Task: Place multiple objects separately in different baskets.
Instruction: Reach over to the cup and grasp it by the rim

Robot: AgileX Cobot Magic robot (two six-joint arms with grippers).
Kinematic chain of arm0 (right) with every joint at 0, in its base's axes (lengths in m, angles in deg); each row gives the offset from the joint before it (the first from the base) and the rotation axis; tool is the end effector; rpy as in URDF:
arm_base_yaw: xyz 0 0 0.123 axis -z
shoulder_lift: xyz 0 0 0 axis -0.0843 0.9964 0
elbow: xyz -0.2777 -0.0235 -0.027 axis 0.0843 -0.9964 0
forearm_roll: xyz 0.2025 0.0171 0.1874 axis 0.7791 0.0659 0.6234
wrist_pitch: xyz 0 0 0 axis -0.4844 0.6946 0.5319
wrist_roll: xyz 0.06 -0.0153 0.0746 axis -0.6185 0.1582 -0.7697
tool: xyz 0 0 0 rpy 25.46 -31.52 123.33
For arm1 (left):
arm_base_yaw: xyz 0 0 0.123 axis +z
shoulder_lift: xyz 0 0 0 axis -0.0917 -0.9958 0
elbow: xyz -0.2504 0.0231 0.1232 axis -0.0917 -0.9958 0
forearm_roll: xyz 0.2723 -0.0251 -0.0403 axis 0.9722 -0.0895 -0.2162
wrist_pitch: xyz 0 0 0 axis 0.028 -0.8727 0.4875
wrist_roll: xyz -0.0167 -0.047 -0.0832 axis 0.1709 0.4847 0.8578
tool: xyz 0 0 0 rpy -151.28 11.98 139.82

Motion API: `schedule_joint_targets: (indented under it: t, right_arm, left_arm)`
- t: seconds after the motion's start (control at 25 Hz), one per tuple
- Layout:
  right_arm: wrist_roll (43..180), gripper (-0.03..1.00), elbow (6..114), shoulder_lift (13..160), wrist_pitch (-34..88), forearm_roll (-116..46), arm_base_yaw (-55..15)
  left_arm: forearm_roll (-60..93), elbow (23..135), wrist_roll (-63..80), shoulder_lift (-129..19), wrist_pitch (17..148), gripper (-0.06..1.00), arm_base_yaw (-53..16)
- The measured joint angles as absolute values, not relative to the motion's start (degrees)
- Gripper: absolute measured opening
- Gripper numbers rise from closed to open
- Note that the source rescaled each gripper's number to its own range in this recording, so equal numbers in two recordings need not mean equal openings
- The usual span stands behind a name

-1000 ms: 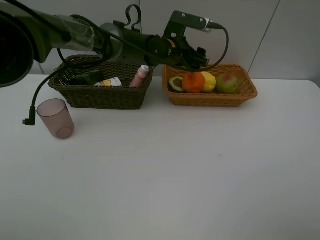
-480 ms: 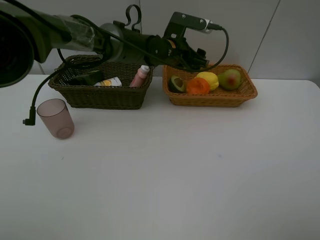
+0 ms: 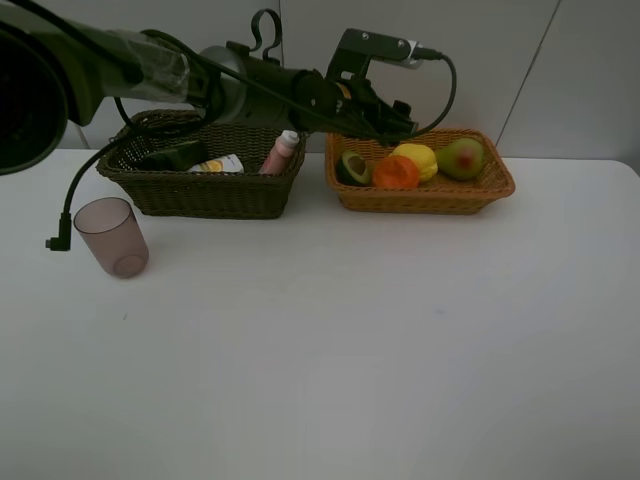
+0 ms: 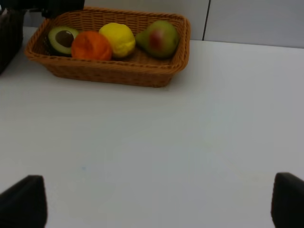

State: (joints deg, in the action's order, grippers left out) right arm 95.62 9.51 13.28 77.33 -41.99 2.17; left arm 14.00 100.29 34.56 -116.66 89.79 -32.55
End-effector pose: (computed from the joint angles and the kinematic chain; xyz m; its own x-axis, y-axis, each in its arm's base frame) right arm 0.0257 0.0024 0.2940 -0.4059 -0.1346 -0.9040 -0.1060 0.9894 -0.0997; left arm 0.4445 -0.3429 0.1347 -0.4237 0.1484 -0.8936 0.5466 0.8285 -0.1216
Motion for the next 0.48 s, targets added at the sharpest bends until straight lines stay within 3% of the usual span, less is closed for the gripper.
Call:
schedule_joint_targets:
  t: [0.48]
  right_arm:
    - [95.62, 1.0, 9.51, 13.28, 77.33, -42.04, 2.17]
  left_arm:
    - [16.47, 100.29, 33.91, -111.62, 77.52, 1.0, -32.55]
